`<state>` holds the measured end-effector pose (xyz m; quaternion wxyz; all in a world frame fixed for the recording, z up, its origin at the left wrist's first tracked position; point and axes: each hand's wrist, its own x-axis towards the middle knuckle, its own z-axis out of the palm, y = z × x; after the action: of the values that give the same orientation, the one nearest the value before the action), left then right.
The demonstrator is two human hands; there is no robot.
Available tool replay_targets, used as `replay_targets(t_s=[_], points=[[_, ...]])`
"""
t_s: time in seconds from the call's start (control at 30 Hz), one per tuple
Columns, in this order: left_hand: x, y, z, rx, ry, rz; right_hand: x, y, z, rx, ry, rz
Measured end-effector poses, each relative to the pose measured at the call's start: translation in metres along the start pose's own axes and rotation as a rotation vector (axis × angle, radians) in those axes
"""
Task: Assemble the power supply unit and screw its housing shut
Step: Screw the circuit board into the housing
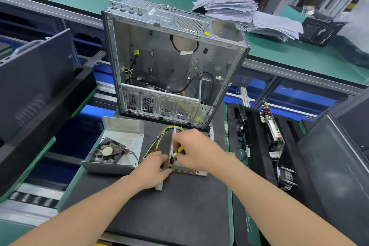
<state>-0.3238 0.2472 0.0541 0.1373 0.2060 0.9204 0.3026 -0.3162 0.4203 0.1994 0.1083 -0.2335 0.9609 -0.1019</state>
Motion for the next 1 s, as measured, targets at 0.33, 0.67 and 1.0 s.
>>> replay_targets(t_s=[0.33, 0.67, 1.0], points=[[0.0, 0.0, 0.0, 0.007, -0.021, -0.008, 0.0, 0.001, 0.01, 0.009, -0.055, -0.006], [-0.004, 0.003, -0.001, -0.026, -0.013, -0.022, 0.002, -0.004, 0.014, -0.065, -0.099, -0.037], [-0.004, 0.007, -0.004, -0.028, -0.041, -0.025, 0.008, -0.004, 0.008, -0.115, -0.155, -0.097]])
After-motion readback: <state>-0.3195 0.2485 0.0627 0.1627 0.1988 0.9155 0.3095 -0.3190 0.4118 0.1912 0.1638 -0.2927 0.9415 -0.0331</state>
